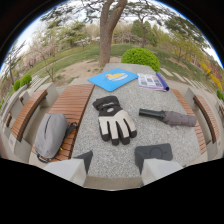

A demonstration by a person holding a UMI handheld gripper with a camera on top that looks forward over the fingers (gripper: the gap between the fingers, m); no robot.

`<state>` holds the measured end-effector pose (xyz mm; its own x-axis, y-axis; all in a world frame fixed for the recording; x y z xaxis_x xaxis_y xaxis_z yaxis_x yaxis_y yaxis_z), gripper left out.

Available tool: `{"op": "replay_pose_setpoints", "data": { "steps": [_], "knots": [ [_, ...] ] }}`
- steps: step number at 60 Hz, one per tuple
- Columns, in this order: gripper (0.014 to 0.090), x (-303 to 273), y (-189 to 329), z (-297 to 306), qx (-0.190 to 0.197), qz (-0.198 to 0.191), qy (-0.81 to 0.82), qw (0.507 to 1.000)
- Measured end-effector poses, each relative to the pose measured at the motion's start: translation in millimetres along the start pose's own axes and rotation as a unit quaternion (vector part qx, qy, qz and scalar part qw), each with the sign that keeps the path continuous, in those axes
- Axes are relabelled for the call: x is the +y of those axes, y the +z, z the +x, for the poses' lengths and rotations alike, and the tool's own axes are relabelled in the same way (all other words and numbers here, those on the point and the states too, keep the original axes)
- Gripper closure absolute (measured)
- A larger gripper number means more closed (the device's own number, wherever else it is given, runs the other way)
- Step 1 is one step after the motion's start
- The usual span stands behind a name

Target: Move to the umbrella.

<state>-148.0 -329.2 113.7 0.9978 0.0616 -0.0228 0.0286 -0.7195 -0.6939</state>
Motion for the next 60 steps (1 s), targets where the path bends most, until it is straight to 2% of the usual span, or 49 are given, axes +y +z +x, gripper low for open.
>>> {"op": "replay_pose_setpoints", "data": {
  "steps": [2, 5, 6, 15, 30, 47, 60],
  "knots": [
    [0.0203, 18, 6, 5, 0.000, 0.003, 0.000, 1.000],
    [0.0199, 6, -1, 6, 0.003, -0.001, 0.002, 1.000],
    [0.0200, 23, 5, 11, 0.004, 0.003, 0.002, 1.000],
    [0.0199, 39, -6, 51, 0.015, -0.004, 0.008, 1.000],
    [0.0202, 66, -5, 148, 0.056, -0.026, 0.032, 0.998],
    [0.0204, 42, 37, 232, 0.066, -0.025, 0.027, 0.997],
    [0.0203, 6, 91, 264, 0.055, -0.012, 0.024, 0.998]
  ]
}}
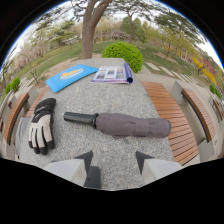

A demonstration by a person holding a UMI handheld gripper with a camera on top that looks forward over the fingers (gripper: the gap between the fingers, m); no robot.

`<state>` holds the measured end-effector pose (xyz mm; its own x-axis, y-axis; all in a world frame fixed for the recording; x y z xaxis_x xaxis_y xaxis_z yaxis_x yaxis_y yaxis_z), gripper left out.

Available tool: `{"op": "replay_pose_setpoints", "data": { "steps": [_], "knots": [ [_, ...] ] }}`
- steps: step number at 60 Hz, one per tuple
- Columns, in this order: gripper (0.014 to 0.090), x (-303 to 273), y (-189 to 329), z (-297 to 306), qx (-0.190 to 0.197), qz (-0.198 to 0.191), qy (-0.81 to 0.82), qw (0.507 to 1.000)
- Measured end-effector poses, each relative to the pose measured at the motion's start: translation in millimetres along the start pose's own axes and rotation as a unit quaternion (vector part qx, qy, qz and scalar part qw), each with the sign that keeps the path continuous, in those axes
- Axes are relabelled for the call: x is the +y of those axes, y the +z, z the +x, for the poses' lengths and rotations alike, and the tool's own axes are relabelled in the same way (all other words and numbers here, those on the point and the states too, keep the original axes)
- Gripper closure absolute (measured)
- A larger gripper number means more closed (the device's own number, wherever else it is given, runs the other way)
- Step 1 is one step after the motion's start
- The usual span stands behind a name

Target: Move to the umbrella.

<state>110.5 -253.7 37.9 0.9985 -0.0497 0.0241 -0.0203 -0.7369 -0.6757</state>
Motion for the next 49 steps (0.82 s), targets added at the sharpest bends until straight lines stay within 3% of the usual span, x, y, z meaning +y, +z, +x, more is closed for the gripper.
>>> {"op": "replay_pose_setpoints", "data": {
  "steps": [22, 49],
  "knots": [
    [0.0201, -38, 61, 12, -0.009, 0.004, 0.006, 1.000],
    [0.0201, -43, 64, 13, -0.009, 0.002, 0.010, 1.000]
  ]
}}
